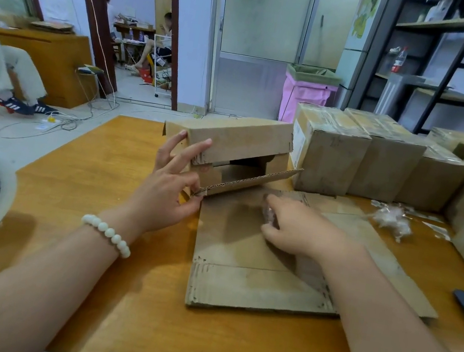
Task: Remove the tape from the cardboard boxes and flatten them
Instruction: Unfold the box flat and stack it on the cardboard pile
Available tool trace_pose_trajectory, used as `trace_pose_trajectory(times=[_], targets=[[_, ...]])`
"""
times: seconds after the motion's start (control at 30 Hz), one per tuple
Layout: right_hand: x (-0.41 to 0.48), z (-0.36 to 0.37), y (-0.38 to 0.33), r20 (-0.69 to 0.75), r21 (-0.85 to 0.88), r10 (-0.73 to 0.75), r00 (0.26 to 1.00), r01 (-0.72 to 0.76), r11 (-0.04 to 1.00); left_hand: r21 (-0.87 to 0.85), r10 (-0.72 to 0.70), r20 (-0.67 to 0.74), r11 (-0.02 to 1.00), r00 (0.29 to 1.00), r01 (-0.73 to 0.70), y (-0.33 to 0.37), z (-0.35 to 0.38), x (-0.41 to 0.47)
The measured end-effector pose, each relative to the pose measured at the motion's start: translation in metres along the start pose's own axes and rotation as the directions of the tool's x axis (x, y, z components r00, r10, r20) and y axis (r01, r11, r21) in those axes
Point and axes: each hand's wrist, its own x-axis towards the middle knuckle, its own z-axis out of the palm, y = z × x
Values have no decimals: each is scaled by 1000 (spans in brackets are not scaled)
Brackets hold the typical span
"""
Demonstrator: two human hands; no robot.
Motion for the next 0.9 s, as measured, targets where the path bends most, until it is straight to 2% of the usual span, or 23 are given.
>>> trace_pose_trajectory(times=[0.1,0.23,0.43,0.63,0.73,0.8,0.9], targets=[[-5,-4,-2,89,39,6,996,-9,999,-9,10,3,1000,1000,-10,-1,1,1],[-13,-9,-6,152,292,-33,988,-13,956,-7,10,12,1000,1000,-10,-1,1,1],[-3,-4,1,-16,436,84,996,-68,897,4,24,-3,1000,1000,-24,-1,1,1],[2,9,-7,-24,400,176,984,-152,904,21,31,0,999,1000,-31,-2,1,1],[4,15,-13,-45,401,179,983,-146,904,20,27,4,999,1000,-27,-1,1,0],[5,16,-14,-59,475,158,986,-112,873,22,27,11,999,1000,-27,0,1,0],[6,13,-13,-185,553,183,966,-52,831,17,20,15,1000,1000,-20,0,1,1]])
